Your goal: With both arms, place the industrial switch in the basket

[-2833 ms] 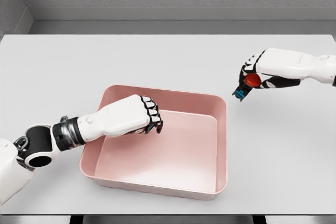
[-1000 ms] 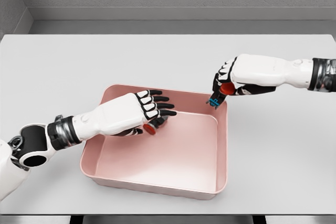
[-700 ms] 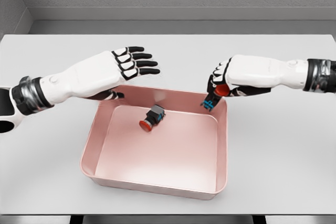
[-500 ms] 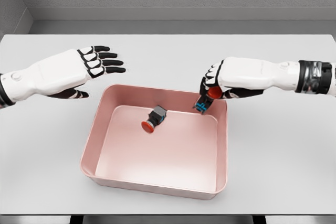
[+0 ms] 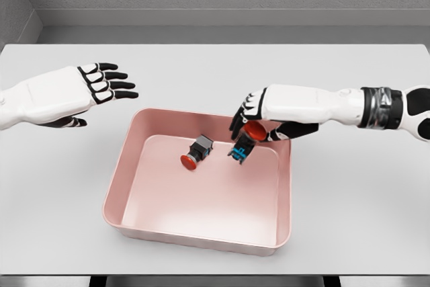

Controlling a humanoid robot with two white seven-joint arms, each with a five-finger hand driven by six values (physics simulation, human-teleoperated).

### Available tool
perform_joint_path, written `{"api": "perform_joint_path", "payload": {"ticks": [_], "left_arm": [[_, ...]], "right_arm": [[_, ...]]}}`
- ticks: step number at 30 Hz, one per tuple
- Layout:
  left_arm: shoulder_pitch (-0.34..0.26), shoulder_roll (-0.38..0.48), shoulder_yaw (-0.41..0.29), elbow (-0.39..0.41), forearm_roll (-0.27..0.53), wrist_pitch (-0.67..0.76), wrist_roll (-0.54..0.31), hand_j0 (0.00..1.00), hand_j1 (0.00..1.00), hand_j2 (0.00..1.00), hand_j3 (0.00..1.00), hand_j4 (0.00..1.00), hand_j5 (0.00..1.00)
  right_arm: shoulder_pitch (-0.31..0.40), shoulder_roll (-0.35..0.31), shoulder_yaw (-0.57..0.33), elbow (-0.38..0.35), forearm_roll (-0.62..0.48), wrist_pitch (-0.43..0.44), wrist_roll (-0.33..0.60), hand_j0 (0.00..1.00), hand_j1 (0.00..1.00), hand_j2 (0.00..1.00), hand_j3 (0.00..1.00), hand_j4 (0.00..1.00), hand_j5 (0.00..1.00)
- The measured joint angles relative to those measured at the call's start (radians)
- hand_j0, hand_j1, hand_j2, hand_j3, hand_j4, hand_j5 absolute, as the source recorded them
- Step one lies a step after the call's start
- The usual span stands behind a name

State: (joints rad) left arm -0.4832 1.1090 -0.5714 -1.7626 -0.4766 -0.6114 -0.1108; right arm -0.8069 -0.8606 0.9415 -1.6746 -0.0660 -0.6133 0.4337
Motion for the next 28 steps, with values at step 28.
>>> {"api": "perform_joint_path", "payload": {"ticks": [28], "left_arm": [[0.006, 0.000, 0.001, 0.000, -0.055, 0.000, 0.002, 1.00, 1.00, 1.00, 1.00, 1.00, 1.00]], "right_arm": [[0.012, -0.115, -0.127, 0.035, -0.007, 0.000, -0.008, 1.00, 1.00, 1.00, 1.00, 1.00, 1.00]]}}
